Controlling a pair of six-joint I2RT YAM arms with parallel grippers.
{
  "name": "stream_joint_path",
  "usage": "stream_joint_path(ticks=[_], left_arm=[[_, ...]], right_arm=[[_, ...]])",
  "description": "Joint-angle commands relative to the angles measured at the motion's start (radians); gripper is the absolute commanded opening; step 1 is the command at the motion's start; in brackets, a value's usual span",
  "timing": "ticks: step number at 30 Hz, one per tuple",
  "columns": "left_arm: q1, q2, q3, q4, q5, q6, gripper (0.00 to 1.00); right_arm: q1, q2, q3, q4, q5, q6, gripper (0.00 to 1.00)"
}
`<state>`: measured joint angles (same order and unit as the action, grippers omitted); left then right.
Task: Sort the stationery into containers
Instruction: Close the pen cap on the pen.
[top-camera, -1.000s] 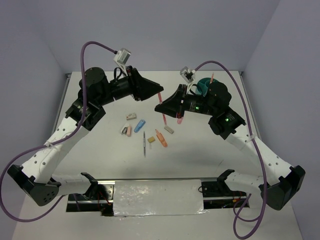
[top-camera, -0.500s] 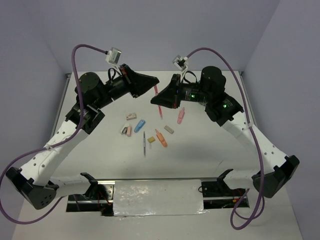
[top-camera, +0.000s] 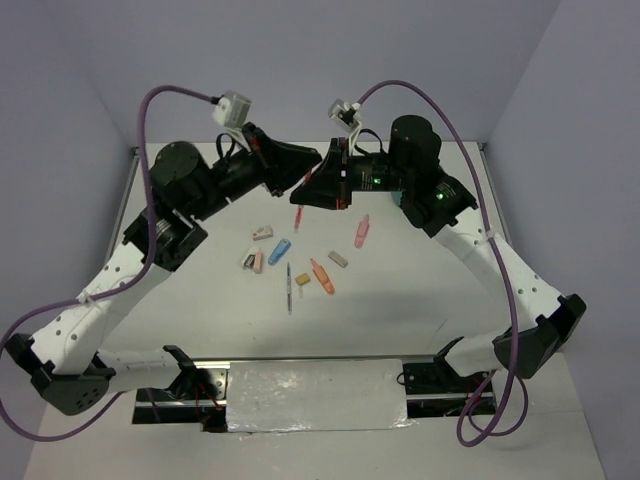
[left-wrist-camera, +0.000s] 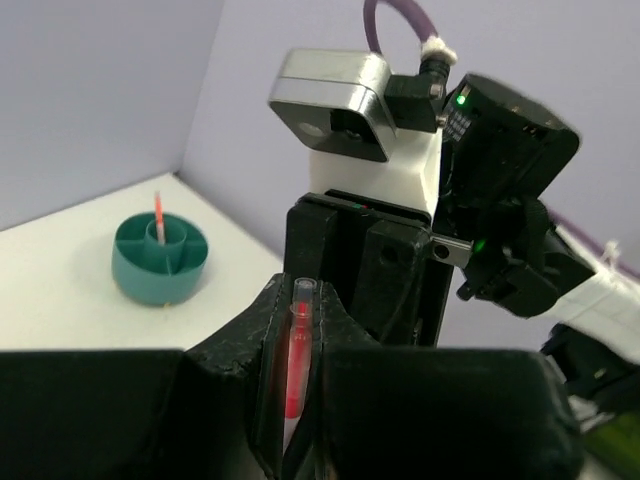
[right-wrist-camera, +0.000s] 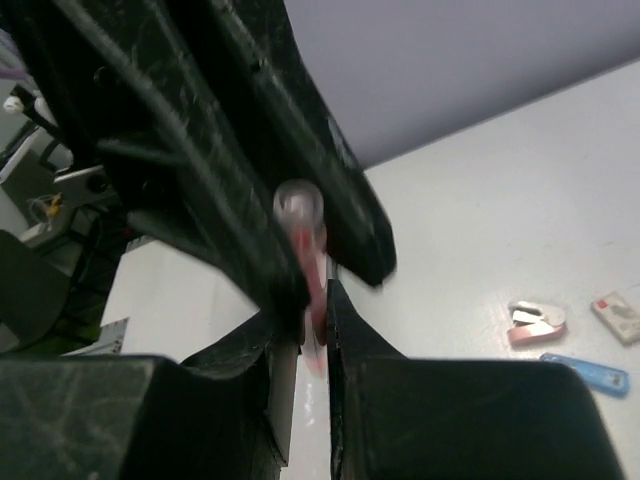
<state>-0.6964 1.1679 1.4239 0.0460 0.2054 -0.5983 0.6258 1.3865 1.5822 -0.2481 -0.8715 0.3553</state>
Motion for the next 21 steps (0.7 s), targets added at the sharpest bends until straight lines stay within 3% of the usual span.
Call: stream_joint_path(ticks=[1, 4, 6, 7, 9, 10, 11, 16, 18, 21], left_arm=[[-0.091, 0.134, 0.159, -0.236, 0.368, 0.083, 0.0], [-0.089, 0.165, 0.231, -0.285, 0.327, 0.106, 0.07], [-0.089, 0.156, 0.239, -0.308, 0.192, 0.112, 0.14], [-0.089, 0.138, 0.237, -0.327, 0.13, 0.106, 0.38], [-0.089, 0.11, 0.218, -0.34, -0.104, 0.085, 0.7], [-0.089, 0.081, 0.21, -0.354, -0.186, 0.051, 0.91], [-0.084, 0.069, 0.198, -0.359, -0.266, 0.029, 0.99], [-0.025, 0.102, 0.326, -0.579, -0.684, -0.142, 0.99], [0.004, 0.125, 0.378, -0.711, -0.718, -0.172, 0.99], [0.076, 0.15, 0.34, -0.762, -0.571, -0.121, 0.99]], right_arm=[[0.015, 0.046, -0.074, 0.219, 0.16, 0.009, 0.0], [0.012, 0.037, -0.103, 0.227, 0.181, 0.005, 0.0], [-0.001, 0.02, -0.137, 0.208, 0.203, -0.012, 0.0], [-0.011, 0.013, -0.157, 0.21, 0.216, -0.015, 0.0], [-0.047, -0.015, -0.241, 0.231, 0.233, -0.013, 0.0], [-0.058, -0.024, -0.269, 0.239, 0.27, -0.022, 0.0], [-0.073, -0.036, -0.296, 0.24, 0.294, -0.035, 0.0], [-0.135, -0.058, -0.445, 0.306, 0.484, -0.127, 0.0], [-0.187, -0.078, -0.5, 0.38, 0.668, -0.173, 0.0], [-0.267, -0.064, -0.515, 0.449, 0.868, -0.22, 0.0]])
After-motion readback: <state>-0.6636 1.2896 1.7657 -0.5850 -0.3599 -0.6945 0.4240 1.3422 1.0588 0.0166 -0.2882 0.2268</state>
